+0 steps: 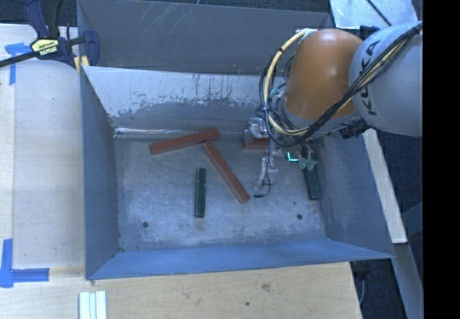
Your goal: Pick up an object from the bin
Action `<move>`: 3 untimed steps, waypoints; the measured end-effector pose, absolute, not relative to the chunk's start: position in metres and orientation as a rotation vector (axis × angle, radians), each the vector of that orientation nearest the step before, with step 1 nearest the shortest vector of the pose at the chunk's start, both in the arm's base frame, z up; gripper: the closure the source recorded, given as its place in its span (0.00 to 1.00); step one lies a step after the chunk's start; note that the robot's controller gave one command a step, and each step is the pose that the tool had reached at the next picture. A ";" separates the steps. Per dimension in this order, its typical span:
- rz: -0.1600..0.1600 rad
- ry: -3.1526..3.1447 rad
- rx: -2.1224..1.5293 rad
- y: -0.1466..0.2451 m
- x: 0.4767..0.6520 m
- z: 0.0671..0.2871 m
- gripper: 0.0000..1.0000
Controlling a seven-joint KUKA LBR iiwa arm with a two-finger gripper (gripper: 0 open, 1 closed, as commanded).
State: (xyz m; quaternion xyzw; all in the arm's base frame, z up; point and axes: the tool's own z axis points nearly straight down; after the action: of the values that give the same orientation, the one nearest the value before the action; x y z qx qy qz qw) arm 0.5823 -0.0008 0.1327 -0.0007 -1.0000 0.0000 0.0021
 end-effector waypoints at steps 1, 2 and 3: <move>0.000 -3.145 -0.002 -0.001 0.584 0.137 0.00; 0.000 -3.138 -0.291 0.016 0.586 0.101 0.00; -0.002 -3.122 -0.417 0.028 0.586 0.129 0.00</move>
Offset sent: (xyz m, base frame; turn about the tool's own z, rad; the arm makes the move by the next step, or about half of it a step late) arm 0.0010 0.0333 -0.0627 0.3022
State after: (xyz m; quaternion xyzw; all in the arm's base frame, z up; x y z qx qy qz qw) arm 0.5859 0.0283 0.1286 -0.1323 -0.9912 -0.0008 -0.0040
